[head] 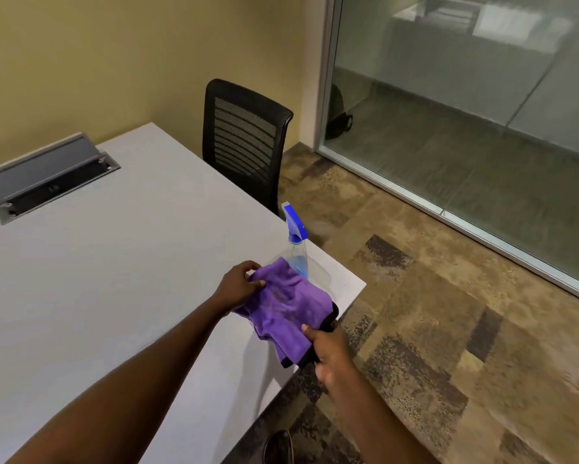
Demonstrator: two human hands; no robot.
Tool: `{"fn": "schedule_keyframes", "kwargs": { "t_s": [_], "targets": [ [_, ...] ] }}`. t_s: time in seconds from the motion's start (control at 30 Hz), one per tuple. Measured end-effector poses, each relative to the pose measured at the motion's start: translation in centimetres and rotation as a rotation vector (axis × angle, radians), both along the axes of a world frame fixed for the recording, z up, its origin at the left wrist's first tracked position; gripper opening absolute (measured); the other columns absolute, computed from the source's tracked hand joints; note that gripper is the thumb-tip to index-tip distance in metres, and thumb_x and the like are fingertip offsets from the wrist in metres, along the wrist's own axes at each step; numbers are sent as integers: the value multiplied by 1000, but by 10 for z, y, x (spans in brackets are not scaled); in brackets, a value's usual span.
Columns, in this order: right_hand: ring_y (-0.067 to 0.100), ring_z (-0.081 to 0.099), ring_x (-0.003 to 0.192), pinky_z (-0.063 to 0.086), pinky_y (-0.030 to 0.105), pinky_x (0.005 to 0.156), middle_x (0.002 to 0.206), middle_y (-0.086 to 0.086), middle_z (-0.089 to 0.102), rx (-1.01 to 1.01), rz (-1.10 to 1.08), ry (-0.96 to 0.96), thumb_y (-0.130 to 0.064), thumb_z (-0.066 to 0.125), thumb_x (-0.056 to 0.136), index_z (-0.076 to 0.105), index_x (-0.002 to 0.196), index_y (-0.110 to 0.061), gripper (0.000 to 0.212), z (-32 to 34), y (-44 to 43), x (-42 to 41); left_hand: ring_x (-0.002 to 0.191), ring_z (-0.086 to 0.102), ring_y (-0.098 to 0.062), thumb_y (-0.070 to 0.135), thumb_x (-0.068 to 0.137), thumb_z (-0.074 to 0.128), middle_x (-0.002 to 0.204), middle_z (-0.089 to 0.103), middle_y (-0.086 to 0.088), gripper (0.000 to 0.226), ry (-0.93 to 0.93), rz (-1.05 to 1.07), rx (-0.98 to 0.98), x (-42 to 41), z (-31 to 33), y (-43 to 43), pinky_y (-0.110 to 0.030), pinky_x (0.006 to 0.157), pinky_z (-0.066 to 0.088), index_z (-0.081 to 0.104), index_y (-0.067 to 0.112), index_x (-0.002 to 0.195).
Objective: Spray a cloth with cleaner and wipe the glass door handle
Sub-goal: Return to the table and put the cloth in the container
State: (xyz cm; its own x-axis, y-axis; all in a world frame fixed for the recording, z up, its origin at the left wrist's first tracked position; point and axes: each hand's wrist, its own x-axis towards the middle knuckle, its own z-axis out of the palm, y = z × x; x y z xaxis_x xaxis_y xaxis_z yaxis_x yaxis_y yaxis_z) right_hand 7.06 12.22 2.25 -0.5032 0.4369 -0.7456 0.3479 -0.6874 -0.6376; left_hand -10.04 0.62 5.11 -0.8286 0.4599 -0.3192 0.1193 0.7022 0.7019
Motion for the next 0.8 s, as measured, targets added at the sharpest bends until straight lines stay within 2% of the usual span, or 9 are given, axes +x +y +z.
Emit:
{"fn": "schedule_keyframes", "kwargs": {
  "t_s": [0.13,0.23,0.33,0.47,0.53,0.63,0.7,0.8],
  "targets": [
    [35,64,106,56,54,87,116,16,64,65,26,-59,0,71,83,52,130,-9,51,-9,1,-25,92,56,-22,23,84,68,109,64,-10,31,17,19,-69,-20,-15,6,-31,80,45,62,13,112],
    [35,62,110,55,54,90,120,16,63,126,42,-100,-1,70,84,51,132,-9,52,-14,-1,-39,94,56,-23,24,84,67,113,63,-11,33,19,45,-119,-29,-24,8,-29,79,42,62,11,113],
    [33,61,111,54,52,92,121,14,63,183,58,-132,-2,70,85,52,132,-9,51,-22,-2,-49,98,58,-27,25,82,68,110,64,-12,35,15,97,-144,-37,-33,8,-29,78,42,61,7,111],
    [32,60,111,53,49,95,122,13,63,274,99,-191,-7,70,86,55,129,-10,46,-30,-1,-59,83,57,-23,25,83,65,96,65,-12,24,-13,120,-169,-45,-39,9,-29,67,42,65,4,95],
    [30,61,109,54,43,94,120,12,63,326,116,-223,-9,71,85,54,127,-10,45,-32,-1,-63,77,57,-21,24,84,64,88,65,-10,21,-31,110,-182,-49,-41,9,-27,61,41,66,3,89],
    [25,60,92,53,32,80,113,11,65,413,130,-289,-14,76,81,56,119,-9,43,-35,-3,-67,75,57,-20,21,83,64,85,64,-8,19,-41,107,-191,-52,-45,10,-25,58,40,67,4,90],
    [22,58,84,54,32,76,109,11,66,461,135,-328,-18,79,78,56,113,-9,44,-37,-5,-69,76,56,-20,21,83,66,85,62,-6,17,-34,103,-203,-52,-47,11,-24,58,39,65,5,90],
    [22,59,83,55,35,78,107,11,67,522,149,-377,-22,82,75,56,111,-9,46,-40,-7,-74,76,56,-19,21,82,66,86,61,-4,17,-10,111,-211,-51,-50,15,-26,62,40,65,7,92]
  ]
}}
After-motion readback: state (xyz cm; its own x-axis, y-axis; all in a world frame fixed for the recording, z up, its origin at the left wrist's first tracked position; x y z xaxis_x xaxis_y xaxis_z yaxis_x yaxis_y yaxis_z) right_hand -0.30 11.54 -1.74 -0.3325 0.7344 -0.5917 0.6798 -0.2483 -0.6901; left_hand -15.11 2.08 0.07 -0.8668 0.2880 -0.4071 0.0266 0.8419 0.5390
